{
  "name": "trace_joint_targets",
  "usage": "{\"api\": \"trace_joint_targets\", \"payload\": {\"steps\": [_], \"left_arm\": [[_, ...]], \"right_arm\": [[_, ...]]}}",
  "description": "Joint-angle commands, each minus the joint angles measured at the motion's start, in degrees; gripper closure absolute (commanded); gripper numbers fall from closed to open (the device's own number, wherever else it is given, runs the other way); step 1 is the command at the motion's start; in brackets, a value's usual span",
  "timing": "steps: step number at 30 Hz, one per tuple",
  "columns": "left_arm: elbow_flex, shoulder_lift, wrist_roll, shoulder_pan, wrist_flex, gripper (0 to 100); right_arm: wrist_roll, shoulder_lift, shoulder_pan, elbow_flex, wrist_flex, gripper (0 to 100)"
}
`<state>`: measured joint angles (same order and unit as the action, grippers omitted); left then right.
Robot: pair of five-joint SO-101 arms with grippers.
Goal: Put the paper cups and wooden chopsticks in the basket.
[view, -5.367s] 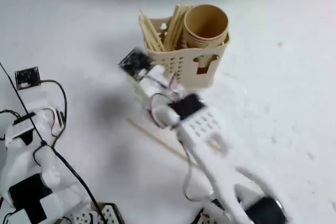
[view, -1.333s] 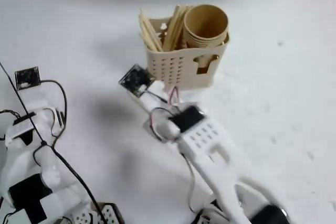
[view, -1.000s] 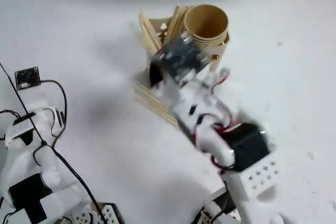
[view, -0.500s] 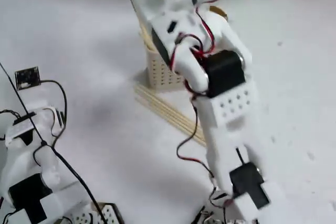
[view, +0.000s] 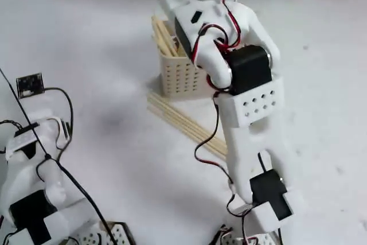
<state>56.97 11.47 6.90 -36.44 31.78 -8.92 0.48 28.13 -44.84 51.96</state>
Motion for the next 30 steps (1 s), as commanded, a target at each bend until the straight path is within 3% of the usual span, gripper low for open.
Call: {"api": "trace_joint_targets", "payload": {"steps": [1,10,16,23,26,30], "left_arm": [[-0.09,0.4,-0.62,-0.66,-0.62,84],[-0.09,0.4,-0.62,-0.66,-0.62,84],[-0.09,0.4,-0.62,-0.66,-0.62,84],[-0.09,0.4,-0.62,-0.66,-0.62,84],[-0.09,0.4,-0.62,-0.66,-0.62,84],[-0.09,0.4,-0.62,-0.66,-0.62,84]], "right_arm": [[0.35,-0.22,-0.84,-1.76,-2.07,98.0],[0.09,2.77,-3.12,-2.02,-3.65,97.8],[0.44,5.05,-2.95,-2.29,-3.65,90.0],[0.18,4.97,-3.12,-2.29,-1.89,90.0],[0.09,2.51,-2.68,-2.02,6.55,90.1],[0.0,-2.59,-2.86,-1.93,28.44,90.1]]}}
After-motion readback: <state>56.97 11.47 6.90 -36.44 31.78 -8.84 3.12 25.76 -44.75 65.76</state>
